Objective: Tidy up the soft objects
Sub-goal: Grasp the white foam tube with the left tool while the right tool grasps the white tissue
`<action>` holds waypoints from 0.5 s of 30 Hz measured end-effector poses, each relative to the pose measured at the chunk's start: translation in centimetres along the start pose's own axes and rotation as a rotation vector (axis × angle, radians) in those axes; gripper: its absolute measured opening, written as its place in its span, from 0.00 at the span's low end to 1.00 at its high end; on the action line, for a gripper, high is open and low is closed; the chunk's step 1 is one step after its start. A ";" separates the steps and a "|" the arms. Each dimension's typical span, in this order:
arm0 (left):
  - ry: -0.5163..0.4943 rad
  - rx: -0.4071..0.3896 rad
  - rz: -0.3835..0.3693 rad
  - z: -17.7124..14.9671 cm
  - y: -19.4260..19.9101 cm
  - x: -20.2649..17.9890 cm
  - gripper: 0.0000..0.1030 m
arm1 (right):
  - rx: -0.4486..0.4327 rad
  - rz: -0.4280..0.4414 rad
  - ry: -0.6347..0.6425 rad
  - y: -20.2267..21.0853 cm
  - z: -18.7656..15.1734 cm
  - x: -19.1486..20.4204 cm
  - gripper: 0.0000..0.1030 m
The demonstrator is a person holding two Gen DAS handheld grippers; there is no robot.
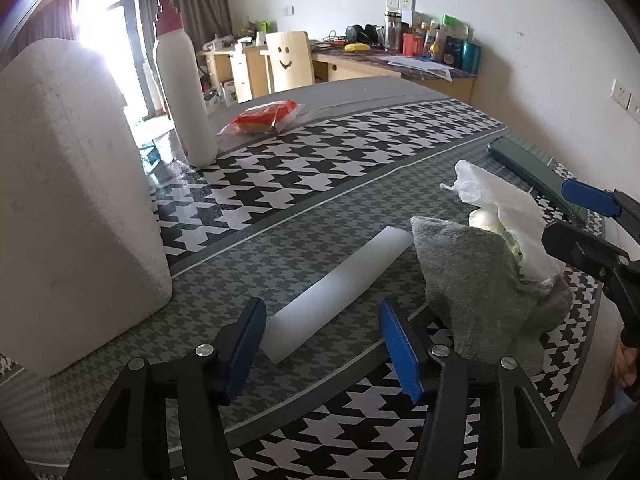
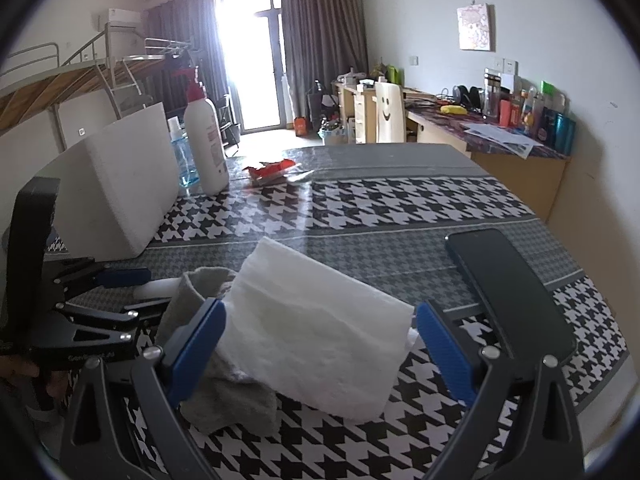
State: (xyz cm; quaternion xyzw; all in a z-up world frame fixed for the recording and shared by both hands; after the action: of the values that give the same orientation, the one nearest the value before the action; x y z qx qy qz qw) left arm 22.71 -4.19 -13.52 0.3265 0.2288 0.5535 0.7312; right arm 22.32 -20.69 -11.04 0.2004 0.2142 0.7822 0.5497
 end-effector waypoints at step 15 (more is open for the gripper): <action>0.022 -0.007 0.046 0.0 0.2 1.4 0.27 | 0.045 0.036 0.046 -0.4 -1.2 0.8 0.85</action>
State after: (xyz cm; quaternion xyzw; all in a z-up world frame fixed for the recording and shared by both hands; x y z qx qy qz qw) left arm 22.98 -2.79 -13.33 0.3229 0.2274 0.5747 0.7167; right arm 21.70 -20.00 -12.23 0.1982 0.2406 0.7913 0.5260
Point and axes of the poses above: each gripper's, at about its wrist camera, not at the fingertips, and y roughly against the way its jaws point, x to its left, z to its top, the point moved 4 cm from there along -y, roughly the way its jaws point, and after that the axes turned 3 degrees about -x, right-handed, at the moved point
